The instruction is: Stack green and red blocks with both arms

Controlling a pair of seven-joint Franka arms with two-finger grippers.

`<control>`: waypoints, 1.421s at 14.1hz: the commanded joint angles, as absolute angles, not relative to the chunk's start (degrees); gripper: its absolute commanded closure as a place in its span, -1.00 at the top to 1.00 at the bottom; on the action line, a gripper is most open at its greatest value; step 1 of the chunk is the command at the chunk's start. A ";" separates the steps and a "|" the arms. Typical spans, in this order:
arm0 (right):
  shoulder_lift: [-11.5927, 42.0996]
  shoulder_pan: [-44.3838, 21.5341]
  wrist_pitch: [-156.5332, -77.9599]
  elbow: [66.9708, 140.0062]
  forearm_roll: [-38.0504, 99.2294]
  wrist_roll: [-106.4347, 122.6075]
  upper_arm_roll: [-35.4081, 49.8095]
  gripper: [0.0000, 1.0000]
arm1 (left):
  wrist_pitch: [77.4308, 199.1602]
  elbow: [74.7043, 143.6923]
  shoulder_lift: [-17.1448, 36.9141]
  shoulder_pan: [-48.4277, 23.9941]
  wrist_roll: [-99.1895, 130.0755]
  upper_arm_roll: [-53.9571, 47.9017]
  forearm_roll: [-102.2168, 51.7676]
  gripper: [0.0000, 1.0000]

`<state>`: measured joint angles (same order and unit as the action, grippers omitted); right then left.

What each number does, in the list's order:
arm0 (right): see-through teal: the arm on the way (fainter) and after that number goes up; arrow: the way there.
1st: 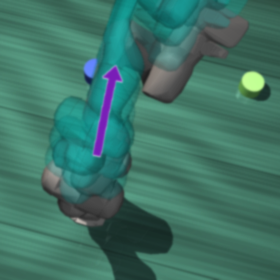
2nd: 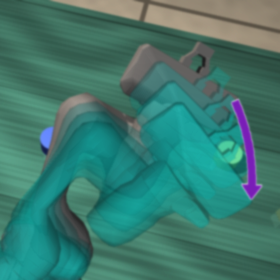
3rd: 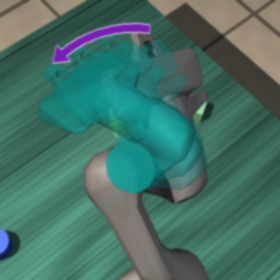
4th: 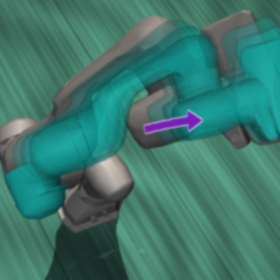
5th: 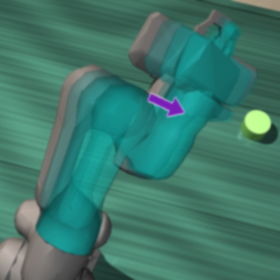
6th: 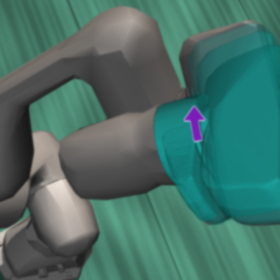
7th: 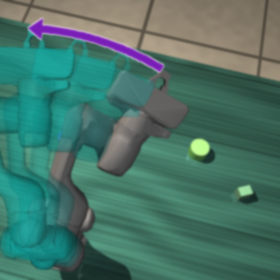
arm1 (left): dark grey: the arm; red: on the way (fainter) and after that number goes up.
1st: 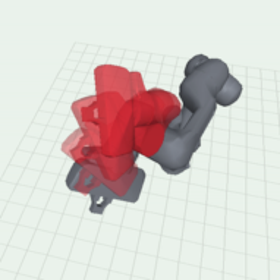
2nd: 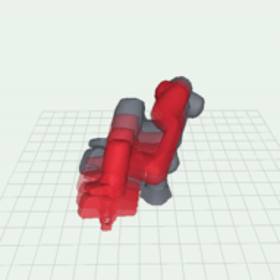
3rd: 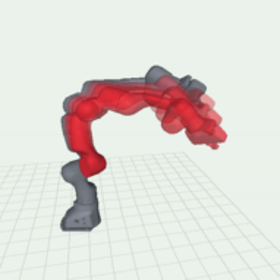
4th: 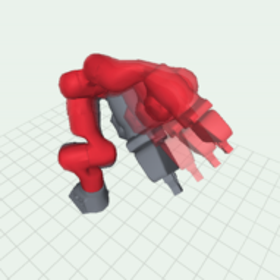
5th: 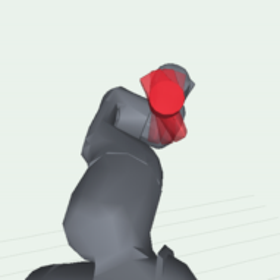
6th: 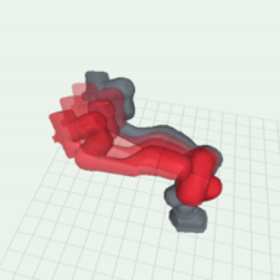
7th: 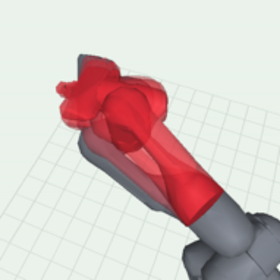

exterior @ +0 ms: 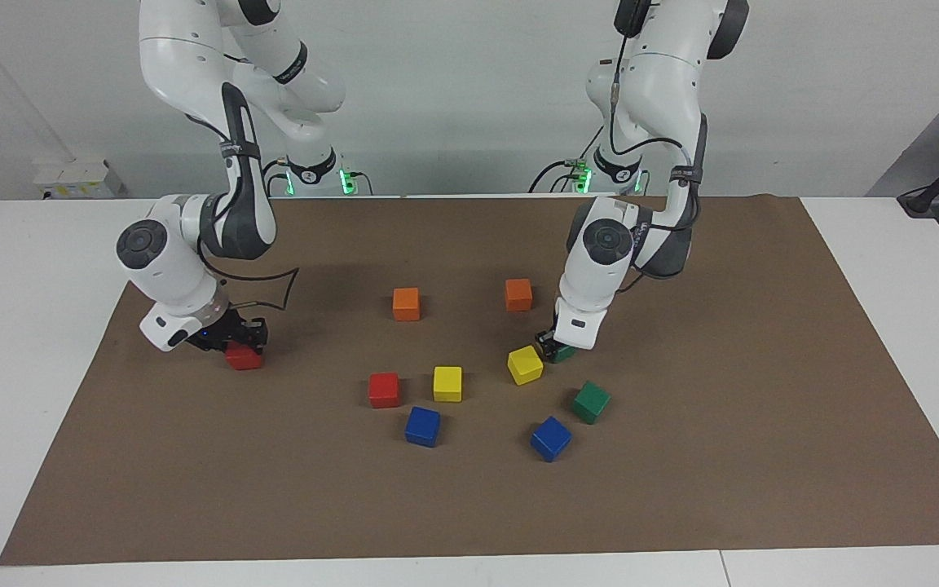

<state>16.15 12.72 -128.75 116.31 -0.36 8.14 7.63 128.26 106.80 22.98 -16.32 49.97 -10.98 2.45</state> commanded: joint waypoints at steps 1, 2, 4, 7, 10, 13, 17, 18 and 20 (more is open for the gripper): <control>14.85 13.71 -130.60 118.39 -0.97 9.49 8.26 -1.00 | 128.50 107.84 22.41 -17.14 50.19 -10.20 3.43 -1.00; 14.77 13.62 -130.69 118.48 -0.97 9.41 8.26 -1.00 | 127.80 107.84 21.89 -16.53 49.23 -10.20 3.43 -1.00; 14.77 13.62 -130.78 118.56 -0.97 9.05 8.26 -1.00 | 123.25 107.40 19.18 -14.51 43.19 -10.02 3.43 -1.00; 14.77 13.62 -130.87 118.56 -0.97 8.70 8.26 0.78 | 118.14 107.67 15.74 -9.16 30.71 -10.02 3.43 -1.00; 14.85 13.71 -130.78 118.39 -0.97 8.70 8.26 1.00 | 117.68 107.58 15.29 -2.75 18.68 -10.02 3.43 -1.00; 15.12 13.80 -130.43 117.08 -0.97 8.79 8.26 1.00 | 118.38 107.49 15.21 3.06 10.48 -10.02 3.43 -1.00; 14.50 12.66 -125.44 111.72 -0.97 5.38 8.44 1.00 | 120.23 107.84 16.17 6.93 2.13 -9.93 3.43 -1.00; 14.41 12.05 -124.03 109.88 -0.97 4.93 8.52 1.00 | 120.58 108.10 16.26 7.81 1.24 -10.02 3.43 -1.00; 14.68 10.29 -120.86 105.14 -0.88 4.14 8.53 1.00 | 121.29 108.63 16.35 8.87 1.23 -10.02 3.43 -1.00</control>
<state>14.62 11.61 -124.52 109.72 -0.36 6.21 8.15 119.32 107.12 16.68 7.38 2.32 -9.48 2.85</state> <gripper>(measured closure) 0.000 0.449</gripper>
